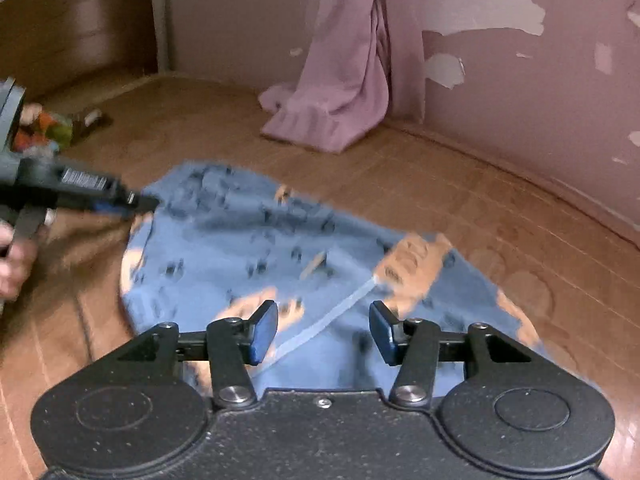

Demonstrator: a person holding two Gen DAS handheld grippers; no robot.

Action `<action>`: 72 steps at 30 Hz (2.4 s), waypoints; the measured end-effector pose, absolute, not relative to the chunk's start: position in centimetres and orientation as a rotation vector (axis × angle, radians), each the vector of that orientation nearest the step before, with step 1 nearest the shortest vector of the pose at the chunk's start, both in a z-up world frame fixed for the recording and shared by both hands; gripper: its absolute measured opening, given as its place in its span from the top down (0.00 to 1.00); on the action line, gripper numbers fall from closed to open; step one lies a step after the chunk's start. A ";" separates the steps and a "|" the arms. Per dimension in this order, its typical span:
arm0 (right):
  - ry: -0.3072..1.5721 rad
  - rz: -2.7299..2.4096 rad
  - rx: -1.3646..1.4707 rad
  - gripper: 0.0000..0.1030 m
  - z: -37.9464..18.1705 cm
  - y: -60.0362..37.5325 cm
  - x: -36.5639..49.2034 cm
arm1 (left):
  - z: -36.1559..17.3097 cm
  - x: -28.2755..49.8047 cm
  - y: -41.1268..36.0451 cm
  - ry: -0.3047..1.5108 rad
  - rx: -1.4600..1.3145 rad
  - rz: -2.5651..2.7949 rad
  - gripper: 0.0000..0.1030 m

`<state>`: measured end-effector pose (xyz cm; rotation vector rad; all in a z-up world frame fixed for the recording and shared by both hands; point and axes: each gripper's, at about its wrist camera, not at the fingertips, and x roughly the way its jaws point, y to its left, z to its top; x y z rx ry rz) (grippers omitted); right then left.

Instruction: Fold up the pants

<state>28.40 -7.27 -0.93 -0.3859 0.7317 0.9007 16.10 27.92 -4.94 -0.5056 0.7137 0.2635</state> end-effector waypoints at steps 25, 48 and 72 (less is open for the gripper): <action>0.605 0.821 -0.557 0.40 -2.6 -7.8 23.9 | -5.2 18.4 14.9 0.730 0.379 0.328 0.78; 0.603 0.815 -0.545 0.40 -2.6 -7.8 23.6 | -4.7 19.0 19.5 0.805 0.027 0.265 0.70; 0.538 0.753 -0.611 0.28 -2.8 -7.1 22.7 | 0.7 18.0 17.5 0.702 -0.017 0.276 0.83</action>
